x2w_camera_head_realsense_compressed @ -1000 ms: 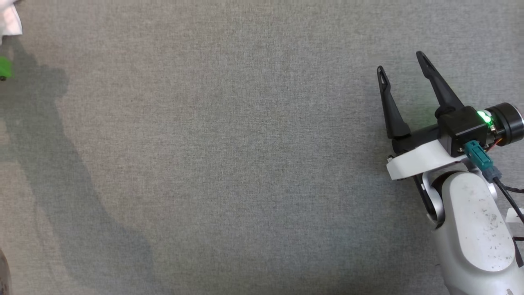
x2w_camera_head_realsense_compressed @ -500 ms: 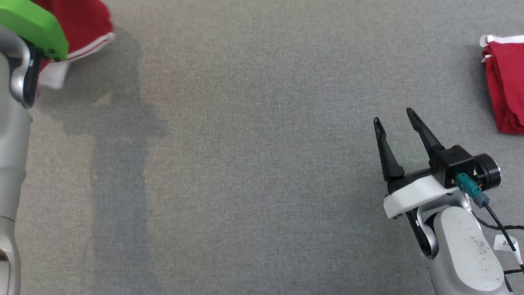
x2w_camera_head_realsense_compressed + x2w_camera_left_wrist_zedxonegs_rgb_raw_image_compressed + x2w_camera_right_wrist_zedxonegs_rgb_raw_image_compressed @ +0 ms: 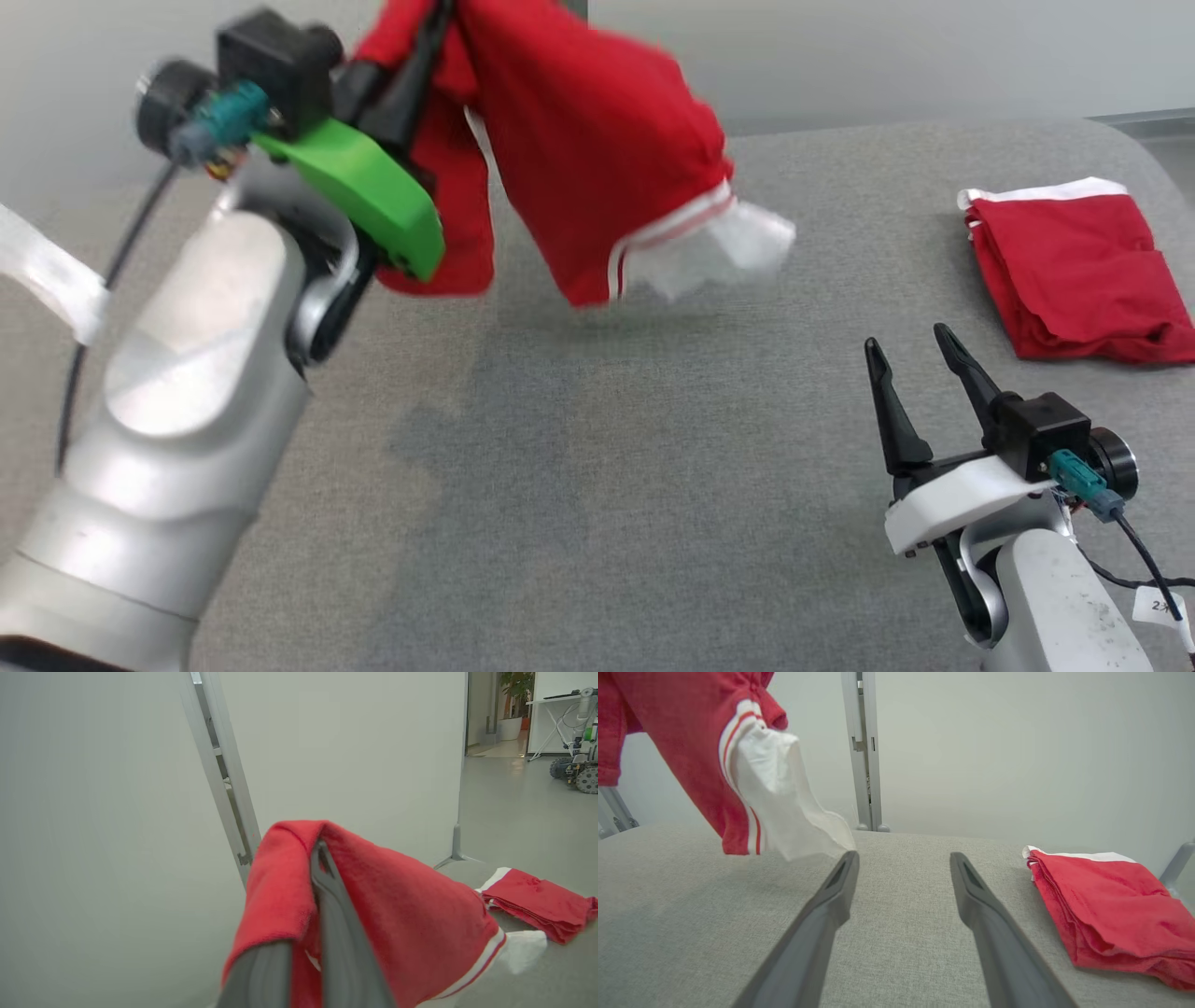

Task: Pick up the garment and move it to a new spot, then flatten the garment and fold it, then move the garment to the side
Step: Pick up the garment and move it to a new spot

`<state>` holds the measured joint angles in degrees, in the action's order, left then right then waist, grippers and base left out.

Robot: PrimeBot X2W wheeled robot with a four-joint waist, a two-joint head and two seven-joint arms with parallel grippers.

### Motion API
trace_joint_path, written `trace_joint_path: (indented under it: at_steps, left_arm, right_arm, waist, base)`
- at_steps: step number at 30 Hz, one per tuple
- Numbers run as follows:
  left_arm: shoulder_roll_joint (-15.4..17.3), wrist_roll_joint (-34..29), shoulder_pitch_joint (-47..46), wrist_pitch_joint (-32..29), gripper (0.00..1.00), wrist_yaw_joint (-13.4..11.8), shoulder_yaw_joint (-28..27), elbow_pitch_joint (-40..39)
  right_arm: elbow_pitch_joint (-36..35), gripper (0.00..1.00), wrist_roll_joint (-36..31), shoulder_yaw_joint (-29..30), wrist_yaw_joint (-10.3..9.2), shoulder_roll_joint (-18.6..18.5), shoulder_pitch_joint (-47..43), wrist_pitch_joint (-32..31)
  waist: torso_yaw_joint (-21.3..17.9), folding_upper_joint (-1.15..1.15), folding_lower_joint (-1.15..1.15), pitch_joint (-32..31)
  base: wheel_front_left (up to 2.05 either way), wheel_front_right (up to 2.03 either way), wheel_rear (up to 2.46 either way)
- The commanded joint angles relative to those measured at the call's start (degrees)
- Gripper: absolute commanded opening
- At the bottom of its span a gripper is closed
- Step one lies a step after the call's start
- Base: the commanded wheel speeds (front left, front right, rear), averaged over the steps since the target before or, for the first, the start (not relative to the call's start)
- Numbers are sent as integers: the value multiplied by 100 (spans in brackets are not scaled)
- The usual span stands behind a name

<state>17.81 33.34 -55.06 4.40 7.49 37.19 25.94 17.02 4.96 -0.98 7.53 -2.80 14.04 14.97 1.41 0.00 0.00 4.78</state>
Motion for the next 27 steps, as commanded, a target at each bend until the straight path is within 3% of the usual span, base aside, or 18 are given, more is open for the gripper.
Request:
trace_joint_path:
  at_steps: [1,8,15,17,18,19,27]
  left_arm:
    - [-60,75,322,31,0,-43,62,2]
    - [-350,313,1577,463,0,-132,290,793]
    - [-423,391,2042,912,0,-194,191,1836]
    - [-483,395,2079,990,39,-181,143,2012]
    - [-518,411,2094,1021,76,-167,109,2077]
    - [-538,418,2102,1043,100,-156,91,2121]
    - [-563,178,2378,1083,100,-102,-184,1819]
  right_arm:
    - [-24,100,57,35,-9,-20,-102,25]
    - [-90,100,137,108,-9,-18,-200,26]
    - [-97,100,145,133,-9,-19,-134,27]
    - [-85,100,146,135,-9,-20,-139,27]
    - [-76,100,144,139,-9,-20,-149,27]
    - [-68,100,141,145,-9,-19,-158,27]
    - [17,100,119,120,-9,-20,-286,28]
  waist:
    - [-179,0,0,-166]
    - [-324,0,0,17]
    - [-426,0,0,183]
    - [-425,0,0,203]
    - [-417,0,0,206]
    - [-406,0,0,203]
    - [-270,0,0,-60]
  base:
    - [0,0,0]
    - [0,0,0]
    - [0,0,0]
    - [0,0,0]
    - [0,0,0]
    - [0,0,0]
    - [0,0,0]
